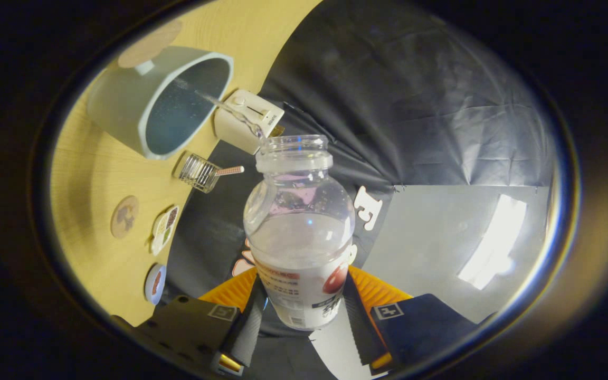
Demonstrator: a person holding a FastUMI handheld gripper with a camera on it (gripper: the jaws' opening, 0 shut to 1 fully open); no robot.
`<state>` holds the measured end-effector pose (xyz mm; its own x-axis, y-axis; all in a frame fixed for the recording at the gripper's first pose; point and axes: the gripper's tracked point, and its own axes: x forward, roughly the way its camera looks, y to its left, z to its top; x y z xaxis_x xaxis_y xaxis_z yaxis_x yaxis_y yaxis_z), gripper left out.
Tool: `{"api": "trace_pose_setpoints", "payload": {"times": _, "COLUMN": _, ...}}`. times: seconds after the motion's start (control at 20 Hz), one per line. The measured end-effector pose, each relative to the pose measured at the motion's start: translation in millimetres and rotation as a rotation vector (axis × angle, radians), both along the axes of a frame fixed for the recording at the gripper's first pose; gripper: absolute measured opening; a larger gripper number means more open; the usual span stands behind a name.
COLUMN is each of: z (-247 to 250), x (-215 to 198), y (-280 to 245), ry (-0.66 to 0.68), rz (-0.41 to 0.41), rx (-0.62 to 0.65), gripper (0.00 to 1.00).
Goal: Take the bottle from table, then pour the juice into the cup, finally place the bottle on the coaster
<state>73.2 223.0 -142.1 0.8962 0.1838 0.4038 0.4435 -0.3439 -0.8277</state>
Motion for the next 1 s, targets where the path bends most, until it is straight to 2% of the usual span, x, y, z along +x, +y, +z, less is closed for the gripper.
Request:
{"api": "trace_pose_setpoints", "payload": {"times": 0.2, "z": -2.2, "x": 1.1, "y": -2.7, "ry": 0.009, "rz": -0.002, "rx": 0.004, "gripper": 0.78}}
{"api": "trace_pose_setpoints", "payload": {"times": 0.3, "z": -13.4, "x": 5.8, "y": -9.2, "ry": 0.060, "rz": -0.010, "rx": 0.073, "gripper": 0.78}}
{"api": "trace_pose_setpoints", "payload": {"times": 0.6, "z": -78.1, "x": 18.9, "y": -40.9, "ry": 0.338, "rz": -0.052, "rx": 0.523, "gripper": 0.78}}
{"api": "trace_pose_setpoints", "payload": {"times": 0.8, "z": -115.3, "x": 25.2, "y": -52.4, "ry": 0.529, "rz": -0.080, "rx": 0.901, "gripper": 0.78}}
{"api": "trace_pose_setpoints", "payload": {"times": 1.0, "z": -125.2, "x": 38.4, "y": -60.8, "ry": 0.658, "rz": -0.089, "rx": 1.277, "gripper": 0.78}}
